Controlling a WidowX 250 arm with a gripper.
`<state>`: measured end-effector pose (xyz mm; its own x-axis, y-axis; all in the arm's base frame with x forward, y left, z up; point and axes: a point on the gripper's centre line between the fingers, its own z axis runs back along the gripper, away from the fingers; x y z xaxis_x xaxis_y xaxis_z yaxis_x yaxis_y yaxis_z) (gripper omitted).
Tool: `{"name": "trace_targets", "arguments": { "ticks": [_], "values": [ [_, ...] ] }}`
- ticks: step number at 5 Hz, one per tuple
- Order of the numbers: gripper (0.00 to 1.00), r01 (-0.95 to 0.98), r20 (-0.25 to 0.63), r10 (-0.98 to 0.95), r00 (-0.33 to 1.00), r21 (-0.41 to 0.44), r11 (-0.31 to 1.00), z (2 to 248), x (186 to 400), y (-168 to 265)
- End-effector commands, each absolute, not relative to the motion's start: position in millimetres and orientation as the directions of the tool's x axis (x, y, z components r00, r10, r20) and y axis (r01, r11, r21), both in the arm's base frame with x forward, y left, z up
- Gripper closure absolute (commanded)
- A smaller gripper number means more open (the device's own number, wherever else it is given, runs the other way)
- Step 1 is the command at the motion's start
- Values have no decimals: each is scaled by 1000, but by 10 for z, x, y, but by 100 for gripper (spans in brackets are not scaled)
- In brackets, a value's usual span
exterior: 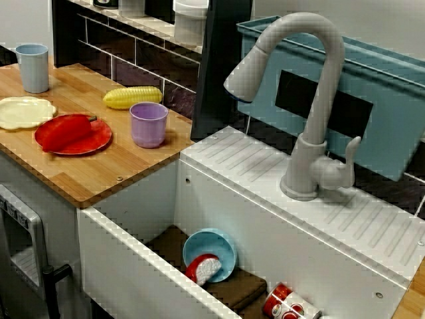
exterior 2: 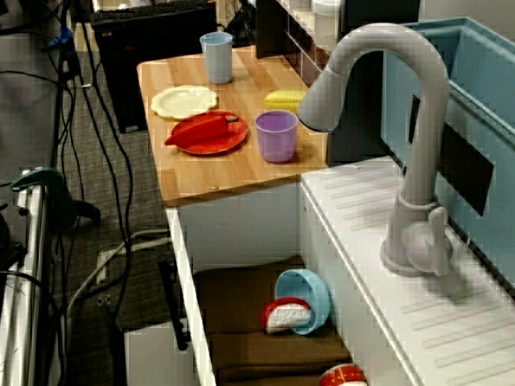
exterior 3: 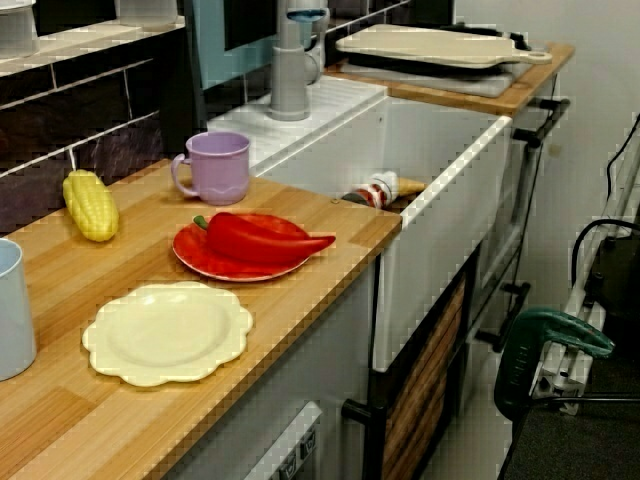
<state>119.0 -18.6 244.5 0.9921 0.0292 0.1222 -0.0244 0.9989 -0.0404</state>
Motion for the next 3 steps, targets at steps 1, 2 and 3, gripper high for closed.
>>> {"name": "trace_targets", "arguments": {
  "ticks": [1,2,3],
  "values": [
    [0,-24,122,29,992,-40,999,2445,1190,-186],
    [0,-32,181,37,983,-34,999,2209,1283,-42],
    [0,-42,206,52,977,-53,998,2094,1423,79]
  ]
}}
